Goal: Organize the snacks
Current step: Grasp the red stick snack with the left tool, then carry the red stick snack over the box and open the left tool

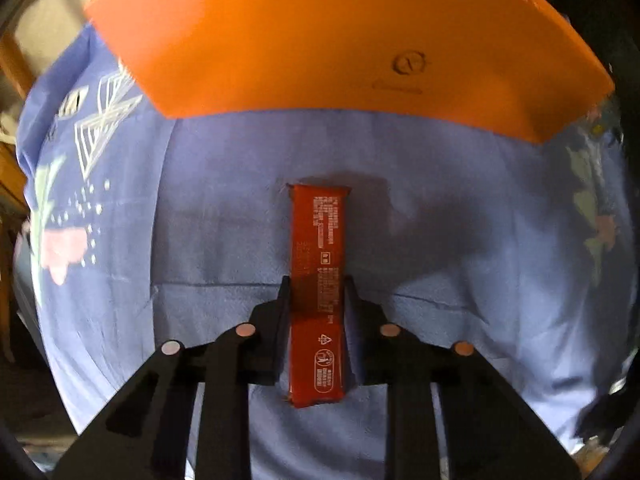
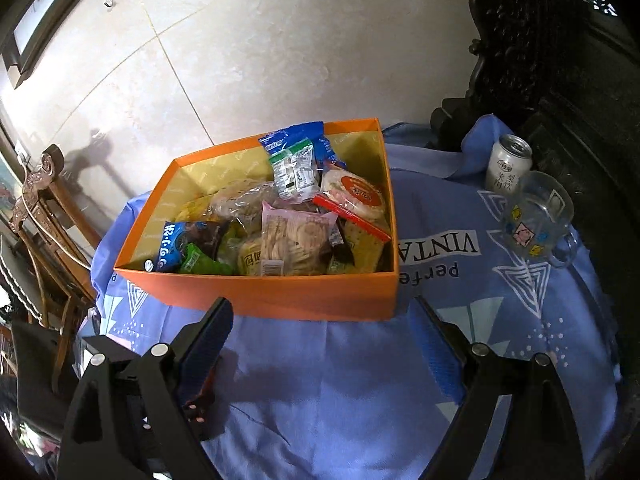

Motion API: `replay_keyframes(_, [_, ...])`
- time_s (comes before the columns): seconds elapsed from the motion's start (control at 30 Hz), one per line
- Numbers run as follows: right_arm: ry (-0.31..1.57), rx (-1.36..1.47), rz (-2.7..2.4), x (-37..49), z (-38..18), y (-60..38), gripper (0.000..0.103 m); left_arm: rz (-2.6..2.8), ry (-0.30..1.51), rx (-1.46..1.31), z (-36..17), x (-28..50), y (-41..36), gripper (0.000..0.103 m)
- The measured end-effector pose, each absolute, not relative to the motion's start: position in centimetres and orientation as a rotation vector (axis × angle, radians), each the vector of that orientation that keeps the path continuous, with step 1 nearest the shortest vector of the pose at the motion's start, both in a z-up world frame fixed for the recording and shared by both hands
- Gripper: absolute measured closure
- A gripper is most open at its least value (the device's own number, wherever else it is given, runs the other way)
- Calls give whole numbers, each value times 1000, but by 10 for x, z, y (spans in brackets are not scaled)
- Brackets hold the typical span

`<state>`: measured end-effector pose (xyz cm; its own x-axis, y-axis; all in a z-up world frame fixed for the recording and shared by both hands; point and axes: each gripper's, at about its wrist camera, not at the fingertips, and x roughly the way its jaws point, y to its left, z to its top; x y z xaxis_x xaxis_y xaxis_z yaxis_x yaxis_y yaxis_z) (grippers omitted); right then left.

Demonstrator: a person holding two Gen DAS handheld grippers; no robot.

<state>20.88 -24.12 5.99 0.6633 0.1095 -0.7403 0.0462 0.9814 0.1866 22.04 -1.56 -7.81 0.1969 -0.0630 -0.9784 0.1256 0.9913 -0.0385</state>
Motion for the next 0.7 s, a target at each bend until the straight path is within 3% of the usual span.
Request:
replay_keyframes(0.27, [798, 224, 65, 207, 78, -242, 13, -193, 1095, 60, 55, 236, -18, 80])
replay_keyframes(0.47, [783, 232, 101, 220, 91, -229, 13, -164, 1042, 7, 89, 316, -28, 79])
replay_keyframes(0.53, [779, 229, 106, 223, 95, -224, 13, -126, 1044, -19, 82, 341, -26, 59])
replay_keyframes(0.57, [777, 229, 112, 224, 97, -222, 13, -103, 1037, -13, 78, 346, -21, 25])
replay_keyframes(0.6, [775, 230, 118, 224, 97, -220, 13, -76, 1021, -7, 76, 350, -21, 9])
replay_keyframes(0.7, [777, 217, 122, 223, 97, -216, 13, -71, 1030, -16, 73, 345, -16, 9])
